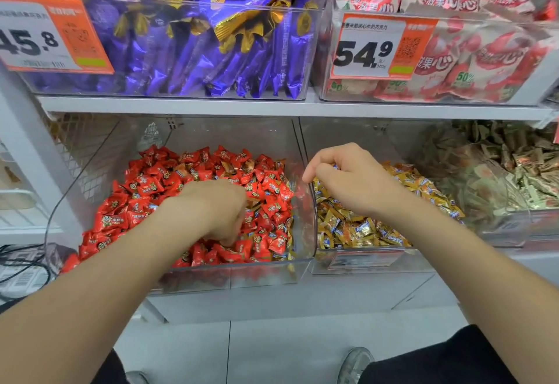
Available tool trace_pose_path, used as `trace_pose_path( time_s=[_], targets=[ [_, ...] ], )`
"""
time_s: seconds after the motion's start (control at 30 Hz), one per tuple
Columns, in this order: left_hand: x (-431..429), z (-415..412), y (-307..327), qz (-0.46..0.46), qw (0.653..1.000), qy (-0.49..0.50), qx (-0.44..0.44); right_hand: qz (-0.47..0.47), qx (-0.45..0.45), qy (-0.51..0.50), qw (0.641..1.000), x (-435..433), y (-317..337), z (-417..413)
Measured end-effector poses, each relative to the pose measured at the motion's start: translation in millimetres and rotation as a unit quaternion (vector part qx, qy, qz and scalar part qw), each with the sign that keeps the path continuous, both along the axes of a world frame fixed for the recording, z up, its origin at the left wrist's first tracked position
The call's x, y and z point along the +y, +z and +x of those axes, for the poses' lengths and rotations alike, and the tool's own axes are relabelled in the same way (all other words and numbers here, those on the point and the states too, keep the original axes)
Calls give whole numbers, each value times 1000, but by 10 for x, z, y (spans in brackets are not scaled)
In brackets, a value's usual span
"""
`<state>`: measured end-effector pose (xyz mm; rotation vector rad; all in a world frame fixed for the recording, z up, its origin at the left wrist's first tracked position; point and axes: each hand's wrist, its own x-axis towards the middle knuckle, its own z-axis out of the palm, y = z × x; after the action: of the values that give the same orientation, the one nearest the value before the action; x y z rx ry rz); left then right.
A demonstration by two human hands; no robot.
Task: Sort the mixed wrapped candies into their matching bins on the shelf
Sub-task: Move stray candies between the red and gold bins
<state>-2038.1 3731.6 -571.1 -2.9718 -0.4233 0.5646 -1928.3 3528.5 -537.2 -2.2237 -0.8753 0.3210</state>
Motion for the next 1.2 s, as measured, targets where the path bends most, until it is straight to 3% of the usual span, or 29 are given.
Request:
trace_pose_path(
  time_s=[0.13,0.2,0.3,0.4,0.47,0.57,0.7,0.8,0.93,1.03,1.13,1.2],
  targets=[
    [136,-80,26,94,994,62,1,3,-3,4,1000,16,4,-10],
    [163,-110,3,94,994,19,-48,3,-8,-1,1000,28,-1,-12],
    [103,-132,-89,-93,982,-54,-155,-2,-14,-4,1000,44,-2,-12],
    [-91,-86,-167,-258,951,-100,-141,-1,-17,-8,1000,64,-3,-45],
    [-228,-41,-204,-314,934,-100,-139,2,-15,-17,1000,83,-20,-45],
    [-360,20,-187,-394,894,-17,-212,6,-20,-55,998,71,-42,34],
    [-542,70,21,-415,849,70,-321,-23,-13,-85,996,-116,-49,256],
    [-737,91,233,-452,826,74,-328,-25,-22,-78,996,-344,-9,396],
    [-1024,219,377,-463,838,-7,-288,7,-32,-88,996,-641,26,516],
    [-1199,431,328,-387,881,-92,-257,29,-23,-116,993,-819,9,551],
    [-1277,621,280,-351,901,-129,-221,35,-24,-147,988,-950,-1,552],
    [-1267,650,267,-305,901,-169,-256,46,-18,-152,987,-981,0,535]
  ],
)
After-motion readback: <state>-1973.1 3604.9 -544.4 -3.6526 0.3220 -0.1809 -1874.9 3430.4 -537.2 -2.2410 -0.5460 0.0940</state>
